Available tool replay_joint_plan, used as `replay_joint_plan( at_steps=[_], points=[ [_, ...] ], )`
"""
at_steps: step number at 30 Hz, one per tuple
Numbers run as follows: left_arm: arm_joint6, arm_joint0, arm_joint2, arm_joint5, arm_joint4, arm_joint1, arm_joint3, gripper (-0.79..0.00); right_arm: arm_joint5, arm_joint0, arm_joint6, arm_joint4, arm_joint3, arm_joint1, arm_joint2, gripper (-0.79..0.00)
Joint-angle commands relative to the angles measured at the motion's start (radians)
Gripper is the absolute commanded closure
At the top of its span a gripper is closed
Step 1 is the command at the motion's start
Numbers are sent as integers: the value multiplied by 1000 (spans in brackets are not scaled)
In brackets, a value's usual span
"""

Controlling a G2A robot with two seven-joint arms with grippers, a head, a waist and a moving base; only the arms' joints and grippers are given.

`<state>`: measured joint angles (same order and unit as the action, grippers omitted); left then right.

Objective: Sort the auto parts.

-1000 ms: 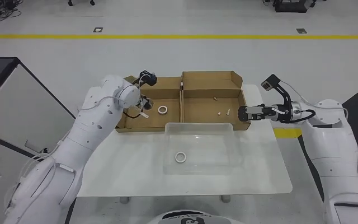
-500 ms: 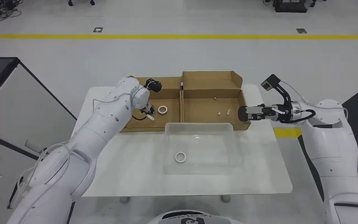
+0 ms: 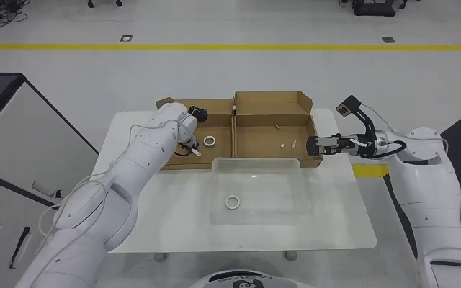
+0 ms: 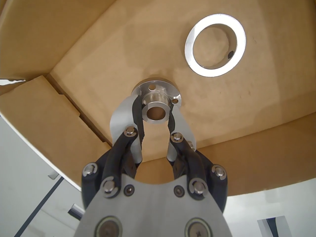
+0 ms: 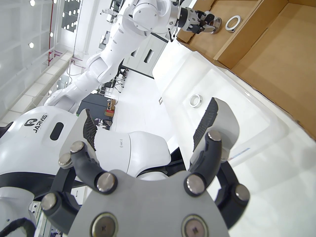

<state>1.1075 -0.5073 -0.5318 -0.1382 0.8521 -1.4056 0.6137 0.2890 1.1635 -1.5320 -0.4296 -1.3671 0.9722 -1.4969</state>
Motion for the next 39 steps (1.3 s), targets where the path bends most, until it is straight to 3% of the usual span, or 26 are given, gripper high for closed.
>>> replay_joint_plan(
  at_steps=[1,5,15,19,23,28,35,39],
  points=[
    [-8,6,3,-4,-3,-10,-24,-114,0,0,0,-1,0,0,0,-785],
    [-20,24,7,-12,-9,-30,-69,-785,0,0,0,-1,0,0,0,-785],
    [-53,79,-18,-23,-16,-46,-120,-785,0,0,0,-1,0,0,0,-785],
    [-73,104,-49,-53,-18,-30,-91,-785,0,0,0,-1,0,0,0,-785],
    [-86,106,-92,-141,-9,7,6,-785,0,0,0,-1,0,0,0,-785],
    [-35,27,-168,-248,28,82,271,-785,0,0,0,-1,0,0,0,-785],
    [162,-248,-346,-373,46,204,807,-785,0,0,0,-1,0,0,0,-785],
    [193,-376,-377,-381,29,252,1005,-785,0,0,0,-1,0,0,0,-785]
  ],
)
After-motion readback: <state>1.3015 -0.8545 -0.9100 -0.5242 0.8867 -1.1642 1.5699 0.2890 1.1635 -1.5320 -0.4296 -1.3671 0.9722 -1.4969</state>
